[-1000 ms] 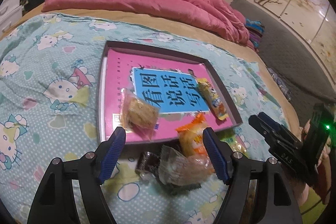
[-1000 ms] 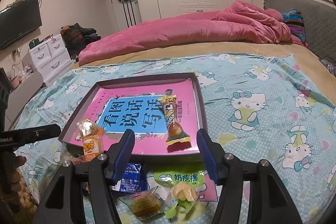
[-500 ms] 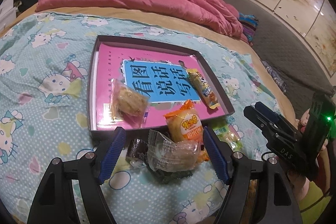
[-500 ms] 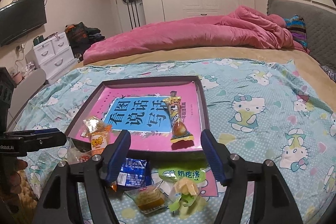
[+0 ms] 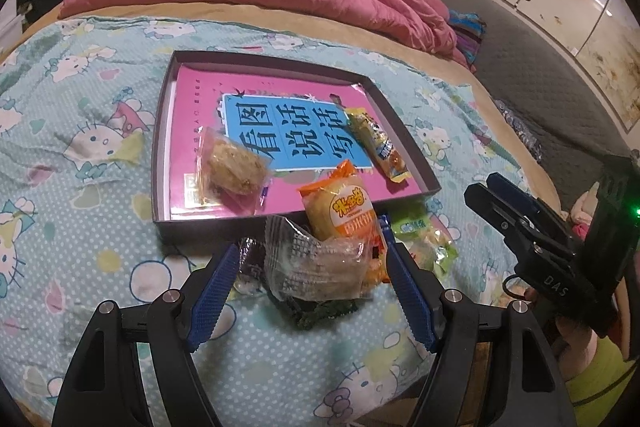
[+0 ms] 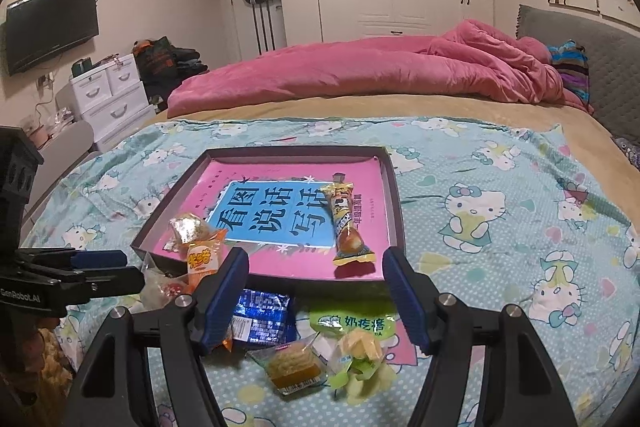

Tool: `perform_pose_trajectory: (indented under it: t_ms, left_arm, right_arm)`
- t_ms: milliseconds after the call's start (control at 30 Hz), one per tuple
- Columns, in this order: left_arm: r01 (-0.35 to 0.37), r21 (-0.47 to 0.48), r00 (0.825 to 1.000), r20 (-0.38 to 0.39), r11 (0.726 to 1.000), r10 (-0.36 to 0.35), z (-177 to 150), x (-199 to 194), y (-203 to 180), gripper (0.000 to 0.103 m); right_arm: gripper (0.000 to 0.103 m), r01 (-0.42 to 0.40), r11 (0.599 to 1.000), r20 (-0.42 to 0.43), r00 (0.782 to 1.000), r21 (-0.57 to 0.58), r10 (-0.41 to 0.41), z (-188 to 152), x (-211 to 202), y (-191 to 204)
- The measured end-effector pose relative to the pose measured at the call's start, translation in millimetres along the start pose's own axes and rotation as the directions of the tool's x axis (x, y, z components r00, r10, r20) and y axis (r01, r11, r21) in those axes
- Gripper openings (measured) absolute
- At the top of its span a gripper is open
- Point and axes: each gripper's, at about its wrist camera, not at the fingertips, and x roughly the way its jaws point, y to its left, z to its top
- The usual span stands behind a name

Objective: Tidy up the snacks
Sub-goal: 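Move the left tool to a second clear pastry bag while the right tool approaches the small cake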

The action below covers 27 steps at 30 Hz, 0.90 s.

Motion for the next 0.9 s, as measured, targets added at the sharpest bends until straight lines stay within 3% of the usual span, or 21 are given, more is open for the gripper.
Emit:
perform_pose_trajectory:
  t_ms: [900]
  left_arm:
    - [-0.024,0.048,0.998,-0.056,0.999,0.027,-12.4,21.3,-9.4,0.077]
  right_arm:
    - [0.071,-0.037,0.996,-0.122,0.992,-0.082,0.027,-41.8,-4.3,17.7]
